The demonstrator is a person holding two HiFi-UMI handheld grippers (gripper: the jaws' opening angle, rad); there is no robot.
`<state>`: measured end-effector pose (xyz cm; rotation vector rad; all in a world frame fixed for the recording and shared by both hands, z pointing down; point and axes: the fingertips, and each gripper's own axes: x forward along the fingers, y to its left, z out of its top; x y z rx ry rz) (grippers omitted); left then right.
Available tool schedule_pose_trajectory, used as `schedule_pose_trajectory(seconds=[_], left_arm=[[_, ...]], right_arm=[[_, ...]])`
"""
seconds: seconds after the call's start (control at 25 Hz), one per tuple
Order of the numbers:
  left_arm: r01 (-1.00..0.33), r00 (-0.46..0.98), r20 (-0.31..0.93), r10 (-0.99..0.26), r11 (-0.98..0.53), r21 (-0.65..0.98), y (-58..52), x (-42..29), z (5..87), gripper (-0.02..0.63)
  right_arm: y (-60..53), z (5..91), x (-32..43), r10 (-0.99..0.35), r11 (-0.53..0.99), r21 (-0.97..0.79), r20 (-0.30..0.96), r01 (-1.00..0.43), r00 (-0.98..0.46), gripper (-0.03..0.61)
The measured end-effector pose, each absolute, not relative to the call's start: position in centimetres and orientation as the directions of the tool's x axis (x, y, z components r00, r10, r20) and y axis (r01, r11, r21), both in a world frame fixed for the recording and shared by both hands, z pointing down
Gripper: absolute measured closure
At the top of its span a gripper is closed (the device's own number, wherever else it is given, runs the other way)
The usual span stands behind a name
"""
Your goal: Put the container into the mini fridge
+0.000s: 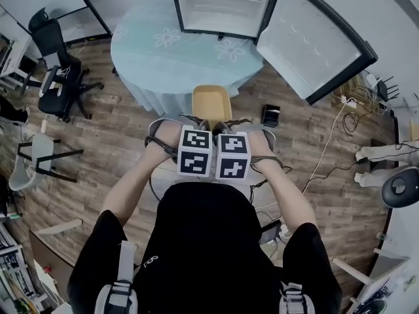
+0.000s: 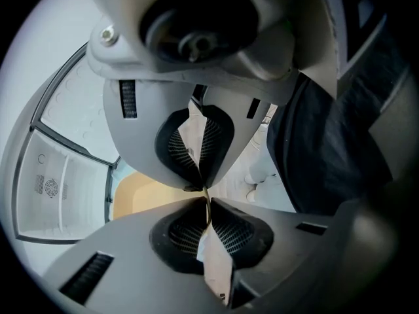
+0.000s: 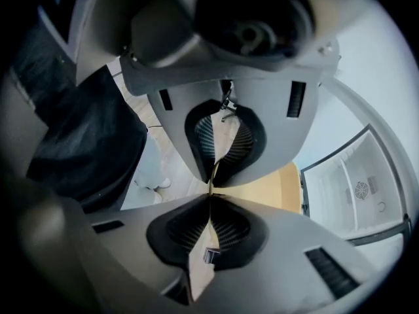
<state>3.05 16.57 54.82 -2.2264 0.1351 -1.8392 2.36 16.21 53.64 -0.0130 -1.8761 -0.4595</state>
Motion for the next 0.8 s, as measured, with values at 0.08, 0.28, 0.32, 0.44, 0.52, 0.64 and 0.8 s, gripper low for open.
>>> schedule_pose_trajectory(seconds=[0.08,0.28,0.32,0.44,0.52,0.64,0.8], left_arm=[[0.075,0.198,0.953,-0.231,-0.966,-0.249,16.6,3.1,54.9,0.575],[0.033,0.21,0.95,-0.232,-0.969,-0.244,17.2,3.4,55.3,0.575],[0.031,0.212,0.95,-0.229,-0.97,-0.241,17.5,3.4,55.4,0.575],[0.033,0.217,0.949,-0.229,-0.97,-0.241,17.7,3.4,55.3,0.575],[0.036,0.221,0.945,-0.243,-0.966,-0.257,17.1,3.6,55.0,0.575],[0.042,0.225,0.941,-0.254,-0.962,-0.27,16.1,4.0,54.6,0.575],[0.051,0.229,0.939,-0.259,-0.96,-0.277,15.0,4.1,54.7,0.575]], right_arm=[[16.2,53.7,2.4,-0.209,0.923,0.304,0.911,0.237,-0.355,0.561],[16.8,54.2,2.6,-0.199,0.915,0.303,0.914,0.266,-0.354,0.561],[17.1,54.3,2.6,-0.197,0.914,0.301,0.915,0.271,-0.353,0.561],[17.3,54.3,2.6,-0.201,0.912,0.305,0.915,0.275,-0.35,0.561],[16.8,53.9,2.8,-0.217,0.91,0.318,0.912,0.265,-0.349,0.561],[15.8,53.5,3.2,-0.238,0.908,0.334,0.908,0.253,-0.345,0.561],[14.6,53.7,3.4,-0.238,0.908,0.333,0.91,0.255,-0.34,0.561]])
